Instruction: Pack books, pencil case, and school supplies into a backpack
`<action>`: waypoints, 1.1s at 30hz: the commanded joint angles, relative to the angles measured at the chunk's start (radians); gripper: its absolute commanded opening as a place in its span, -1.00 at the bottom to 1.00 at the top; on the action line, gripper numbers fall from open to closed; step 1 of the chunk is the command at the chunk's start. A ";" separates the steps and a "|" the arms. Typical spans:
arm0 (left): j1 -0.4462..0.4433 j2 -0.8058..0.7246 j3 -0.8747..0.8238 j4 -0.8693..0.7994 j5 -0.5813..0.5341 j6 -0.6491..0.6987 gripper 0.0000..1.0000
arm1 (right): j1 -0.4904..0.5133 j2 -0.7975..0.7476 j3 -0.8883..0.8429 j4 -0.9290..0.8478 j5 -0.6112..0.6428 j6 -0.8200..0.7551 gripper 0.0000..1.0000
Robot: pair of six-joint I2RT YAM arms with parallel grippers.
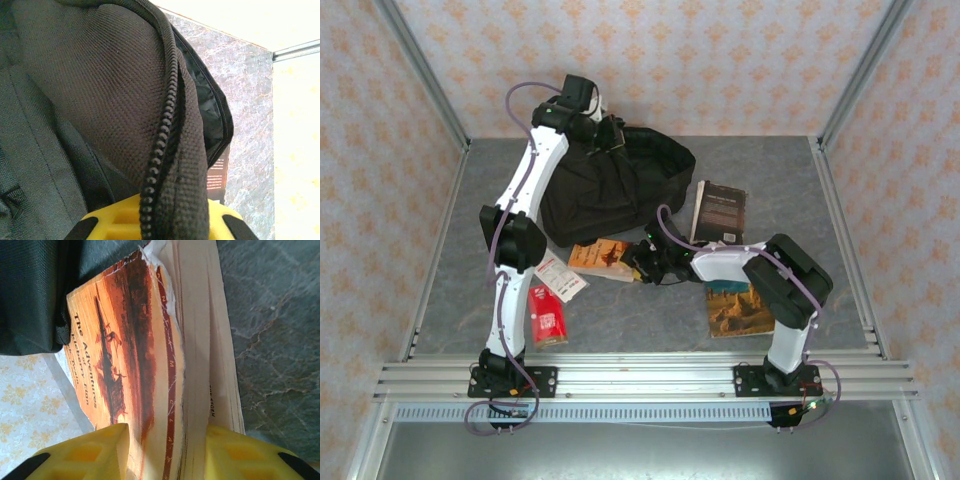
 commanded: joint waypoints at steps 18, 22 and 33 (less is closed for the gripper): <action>-0.015 -0.092 -0.042 0.000 -0.015 0.044 -1.00 | -0.007 -0.020 0.090 -0.068 0.212 -0.057 -0.87; -0.019 -0.081 -0.042 -0.011 -0.034 0.043 -0.51 | -0.008 -0.128 0.033 -0.160 0.265 -0.104 -0.94; -0.053 -0.333 -0.561 0.146 -0.020 -0.046 0.52 | -0.041 -0.527 -0.093 -0.444 0.252 -0.271 -0.94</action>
